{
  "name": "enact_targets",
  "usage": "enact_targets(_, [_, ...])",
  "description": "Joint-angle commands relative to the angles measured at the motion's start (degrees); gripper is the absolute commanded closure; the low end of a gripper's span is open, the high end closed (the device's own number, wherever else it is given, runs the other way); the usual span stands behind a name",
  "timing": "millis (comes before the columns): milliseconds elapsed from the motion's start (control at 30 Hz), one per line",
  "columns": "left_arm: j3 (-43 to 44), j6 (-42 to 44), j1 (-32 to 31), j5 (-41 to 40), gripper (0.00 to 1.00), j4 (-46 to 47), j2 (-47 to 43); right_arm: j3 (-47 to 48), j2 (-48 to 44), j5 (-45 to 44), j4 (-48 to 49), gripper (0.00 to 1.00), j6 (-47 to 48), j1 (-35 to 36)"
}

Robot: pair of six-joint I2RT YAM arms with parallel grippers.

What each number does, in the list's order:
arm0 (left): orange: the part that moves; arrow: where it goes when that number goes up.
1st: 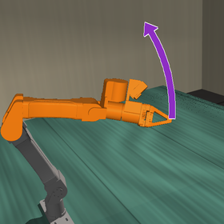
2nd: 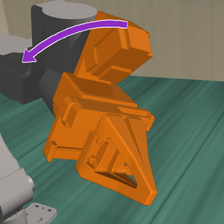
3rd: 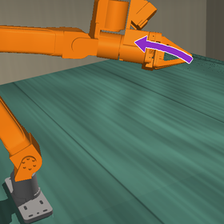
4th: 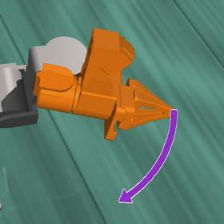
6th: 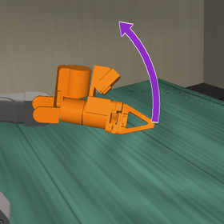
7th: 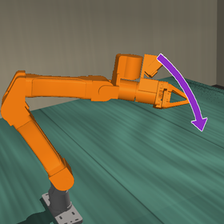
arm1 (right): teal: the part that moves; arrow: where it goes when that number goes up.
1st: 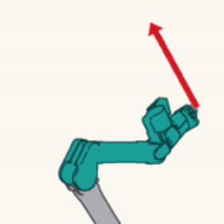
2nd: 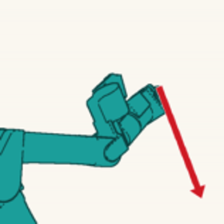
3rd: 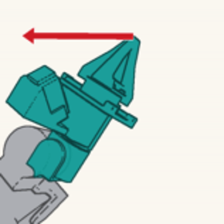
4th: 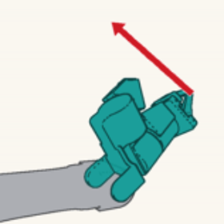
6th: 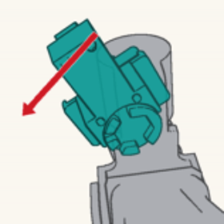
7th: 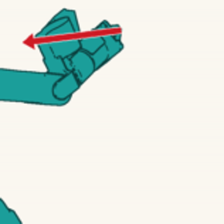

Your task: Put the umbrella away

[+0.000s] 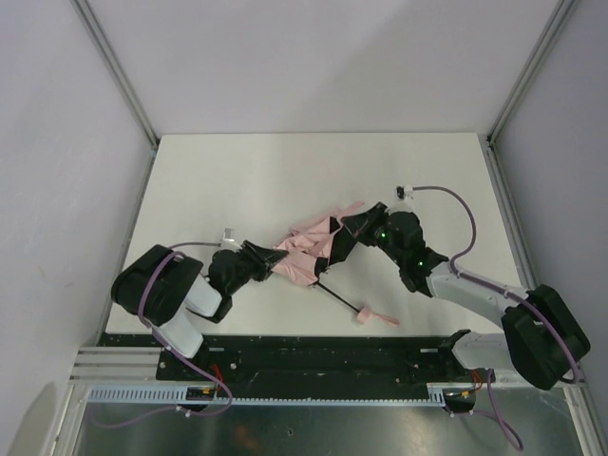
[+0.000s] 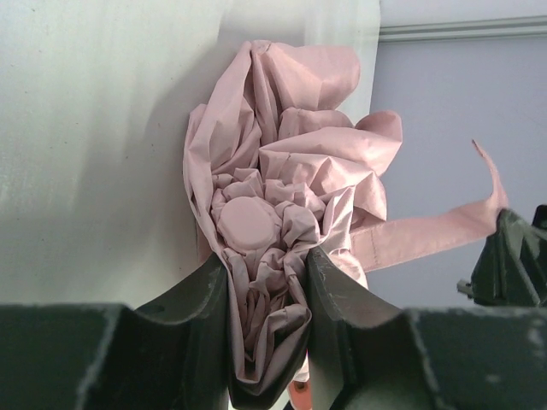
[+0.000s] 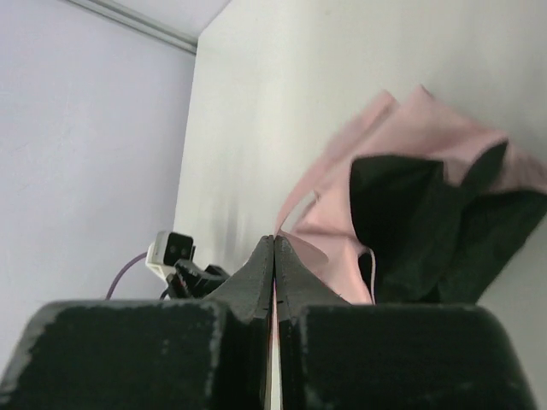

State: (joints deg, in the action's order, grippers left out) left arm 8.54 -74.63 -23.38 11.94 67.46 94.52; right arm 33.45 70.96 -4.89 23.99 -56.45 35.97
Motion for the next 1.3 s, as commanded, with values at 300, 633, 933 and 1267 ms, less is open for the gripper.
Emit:
enact_targets(300, [0.0,3.4,0.1,2.0,1.0,2.6,2.2,14.9,8.7,-2.2,9.2,1.0,18.8,-1.9])
enact_targets(633, [-0.1,2.7,0.3,2.3,1.0,3.9,3.0,16.3,13.4,1.4,13.2,1.0,24.8,-2.9])
enact_targets(933, [-0.2,1.8,0.5,3.0,1.0,6.3,4.7,20.5,15.7,0.3,9.9,1.0,29.4,-2.7])
enact_targets(1267, [-0.5,1.4,0.6,3.1,1.0,7.7,5.4,37.8,25.0,-51.7,-21.8,1.0,24.6,11.7])
